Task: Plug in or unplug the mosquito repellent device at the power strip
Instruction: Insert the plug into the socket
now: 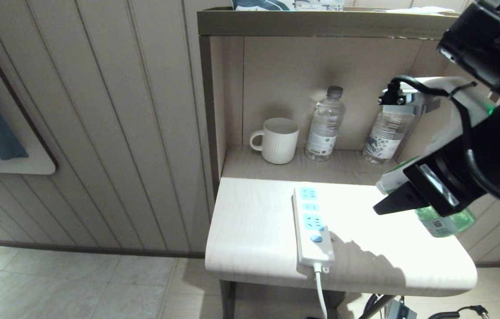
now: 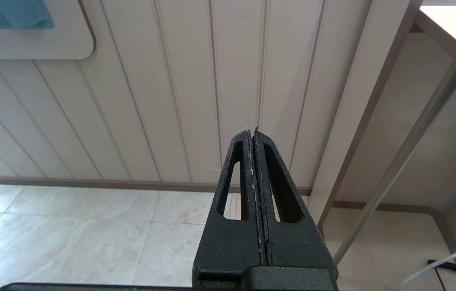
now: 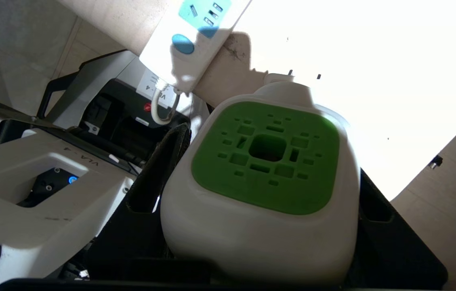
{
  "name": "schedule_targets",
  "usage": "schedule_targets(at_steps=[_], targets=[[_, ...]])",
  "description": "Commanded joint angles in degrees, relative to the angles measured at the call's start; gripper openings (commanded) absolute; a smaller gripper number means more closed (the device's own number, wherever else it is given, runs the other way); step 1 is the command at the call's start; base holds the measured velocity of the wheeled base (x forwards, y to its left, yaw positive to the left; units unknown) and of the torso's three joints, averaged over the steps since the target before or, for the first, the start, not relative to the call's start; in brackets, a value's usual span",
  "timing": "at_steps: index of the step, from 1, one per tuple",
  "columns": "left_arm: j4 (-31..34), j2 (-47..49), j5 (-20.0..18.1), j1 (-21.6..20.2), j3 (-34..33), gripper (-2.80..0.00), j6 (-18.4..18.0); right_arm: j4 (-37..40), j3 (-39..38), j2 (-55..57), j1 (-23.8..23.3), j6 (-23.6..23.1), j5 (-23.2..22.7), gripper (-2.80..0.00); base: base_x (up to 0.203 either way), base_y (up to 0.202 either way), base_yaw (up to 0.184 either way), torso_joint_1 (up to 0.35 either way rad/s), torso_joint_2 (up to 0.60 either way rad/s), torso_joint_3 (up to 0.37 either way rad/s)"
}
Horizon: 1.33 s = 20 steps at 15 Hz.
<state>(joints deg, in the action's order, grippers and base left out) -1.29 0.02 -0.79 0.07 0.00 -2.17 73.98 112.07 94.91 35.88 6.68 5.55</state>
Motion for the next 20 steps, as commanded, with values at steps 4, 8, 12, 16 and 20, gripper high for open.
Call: schedule_targets(at_steps=[4, 8, 12, 16, 20], targets=[[0.0, 0.0, 0.0, 0.0, 0.0, -2.80, 0.0, -0.4, 0.0, 4.7, 1.9, 5.1, -2.2, -2.80, 0.000, 0.000, 0.000, 0.000, 0.00, 0.000], [0.0, 0.0, 0.0, 0.0, 0.0, -2.80, 0.0, -1.3, 0.0, 6.4, 1.6, 9.5, -9.6, -2.80, 0.000, 0.000, 0.000, 0.000, 0.00, 0.000], [0.0, 0.0, 0.0, 0.0, 0.0, -2.80, 0.0, -1.4, 0.0, 6.7, 1.3, 9.8, -11.3, -2.80, 0.000, 0.000, 0.000, 0.000, 0.00, 0.000], [0.0, 0.0, 0.0, 0.0, 0.0, -2.80, 0.0, -1.3, 0.0, 6.8, 1.9, 10.6, -11.3, -2.80, 0.000, 0.000, 0.000, 0.000, 0.00, 0.000], [0.0, 0.0, 0.0, 0.0, 0.0, -2.80, 0.0, -1.1, -0.1, 7.0, 2.1, 10.9, -11.3, -2.80, 0.000, 0.000, 0.000, 0.000, 0.00, 0.000]])
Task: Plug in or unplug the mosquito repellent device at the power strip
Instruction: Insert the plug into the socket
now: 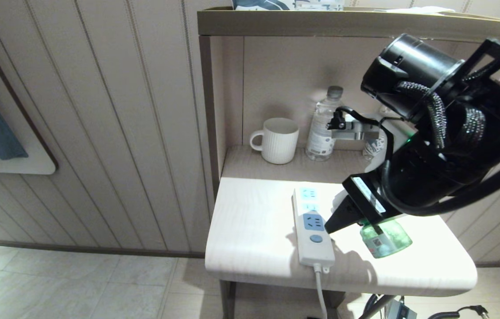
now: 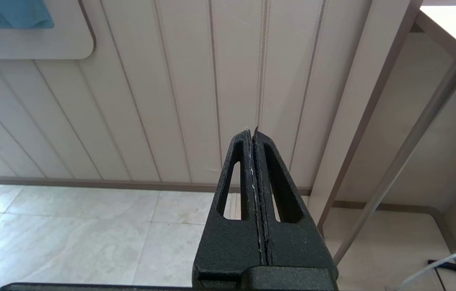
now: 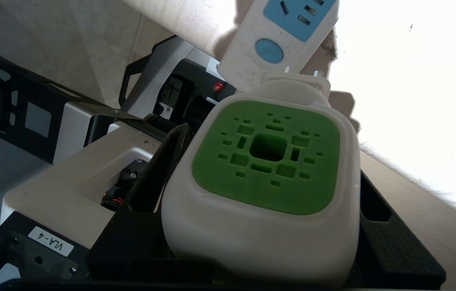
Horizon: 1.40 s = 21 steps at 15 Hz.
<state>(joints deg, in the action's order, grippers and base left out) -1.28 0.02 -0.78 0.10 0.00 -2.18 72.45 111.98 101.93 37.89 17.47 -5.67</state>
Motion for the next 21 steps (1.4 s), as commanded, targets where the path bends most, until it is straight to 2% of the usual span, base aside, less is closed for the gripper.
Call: schedule_targets(at_steps=[1, 4, 9, 13, 18, 21], targets=[[0.0, 0.0, 0.0, 0.0, 0.0, -2.80, 0.0, 0.4, 0.0, -0.1, 0.3, 0.1, 0.0, -2.80, 0.000, 0.000, 0.000, 0.000, 0.00, 0.000], [0.0, 0.0, 0.0, 0.0, 0.0, -2.80, 0.0, 0.3, -0.7, 0.5, 0.8, 0.1, 0.0, -2.80, 0.000, 0.000, 0.000, 0.044, -0.09, -0.054], [0.0, 0.0, 0.0, 0.0, 0.0, -2.80, 0.0, 0.3, -0.8, 3.6, 0.8, 0.3, 0.0, -2.80, 0.000, 0.000, 0.000, 0.192, -0.44, -0.244], [0.0, 0.0, 0.0, 0.0, 0.0, -2.80, 0.0, -1.9, -0.2, 9.4, 0.1, 0.3, 0.0, -2.80, 0.000, 0.000, 0.000, 0.236, -0.52, -0.283], [0.0, 0.0, 0.0, 0.0, 0.0, -2.80, 0.0, -2.5, -0.2, 11.1, -2.6, 1.3, -0.1, -2.80, 0.000, 0.000, 0.000, 0.251, -0.54, -0.290], [0.0, 0.0, 0.0, 0.0, 0.0, -2.80, 0.0, -2.4, -0.3, 12.9, -3.1, 2.1, -0.7, -2.80, 0.000, 0.000, 0.000, 0.088, -0.17, -0.099]])
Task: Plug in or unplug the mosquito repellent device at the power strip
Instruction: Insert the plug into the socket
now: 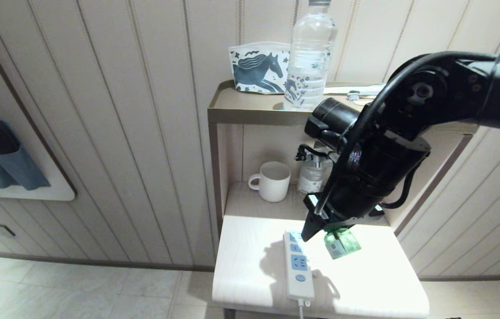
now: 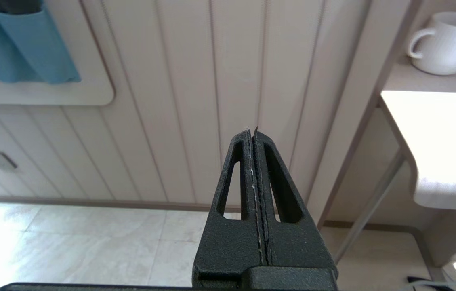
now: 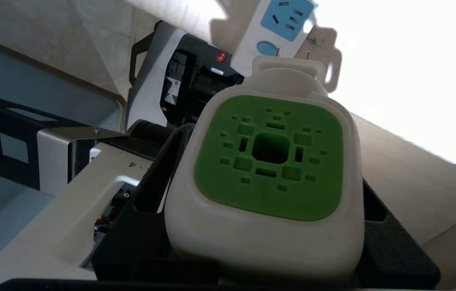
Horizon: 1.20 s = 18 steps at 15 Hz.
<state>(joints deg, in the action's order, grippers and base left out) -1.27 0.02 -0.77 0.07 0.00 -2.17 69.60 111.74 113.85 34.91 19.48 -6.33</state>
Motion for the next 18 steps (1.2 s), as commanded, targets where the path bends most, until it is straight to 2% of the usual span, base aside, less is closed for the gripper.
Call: schedule_targets(at_steps=[1, 3, 4, 6, 8, 18], targets=[[-0.1, 0.0, 0.0, 0.0, 0.0, -2.80, 0.0, 0.5, -0.4, 2.0, -0.2, 0.4, -0.5, -2.80, 0.000, 0.000, 0.000, 0.041, -0.05, -0.027], [-0.1, 0.0, 0.0, 0.0, 0.0, -2.80, 0.0, 0.5, -0.4, 3.4, -0.3, 2.7, -2.9, -2.80, 0.000, 0.000, 0.000, 0.010, -0.01, -0.009], [-0.1, 0.0, 0.0, 0.0, 0.0, -2.80, 0.0, 0.2, -0.2, 4.5, -0.4, 5.9, -5.9, -2.80, 0.000, 0.000, 0.000, 0.000, 0.00, 0.000], [-0.1, 0.0, 0.0, 0.0, 0.0, -2.80, 0.0, -0.9, -0.1, 5.7, -0.5, 8.0, -6.8, -2.80, 0.000, 0.000, 0.000, 0.000, 0.00, 0.000], [-0.1, 0.0, 0.0, 0.0, 0.0, -2.80, 0.0, -2.9, -0.1, 7.9, -1.1, 13.0, -6.8, -2.80, 0.000, 0.000, 0.000, 0.000, 0.00, 0.000], [-0.1, 0.0, 0.0, 0.0, 0.0, -2.80, 0.0, -3.4, -1.3, 11.2, -2.9, 13.8, -6.8, -2.80, 0.000, 0.000, 0.000, 0.000, 0.00, 0.000]])
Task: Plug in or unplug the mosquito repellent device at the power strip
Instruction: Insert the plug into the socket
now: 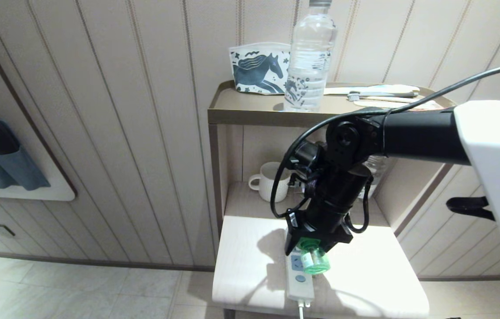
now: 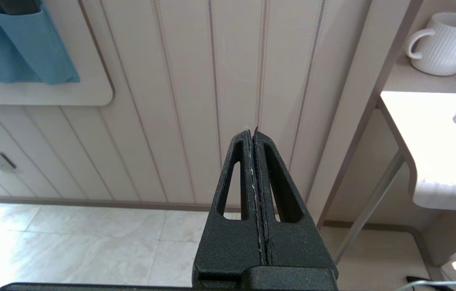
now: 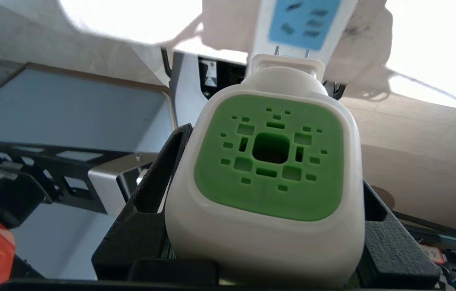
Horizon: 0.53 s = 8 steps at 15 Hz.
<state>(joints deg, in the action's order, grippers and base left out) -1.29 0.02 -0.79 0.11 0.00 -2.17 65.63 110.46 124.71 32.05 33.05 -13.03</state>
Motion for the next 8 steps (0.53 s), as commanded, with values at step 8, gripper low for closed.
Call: schedule_targets(at_steps=[8], targets=[[0.0, 0.0, 0.0, 0.0, 0.0, -2.80, 0.0, -3.8, -1.4, 4.7, -0.8, 0.0, -0.2, -2.80, 0.000, 0.000, 0.000, 0.000, 0.00, 0.000]])
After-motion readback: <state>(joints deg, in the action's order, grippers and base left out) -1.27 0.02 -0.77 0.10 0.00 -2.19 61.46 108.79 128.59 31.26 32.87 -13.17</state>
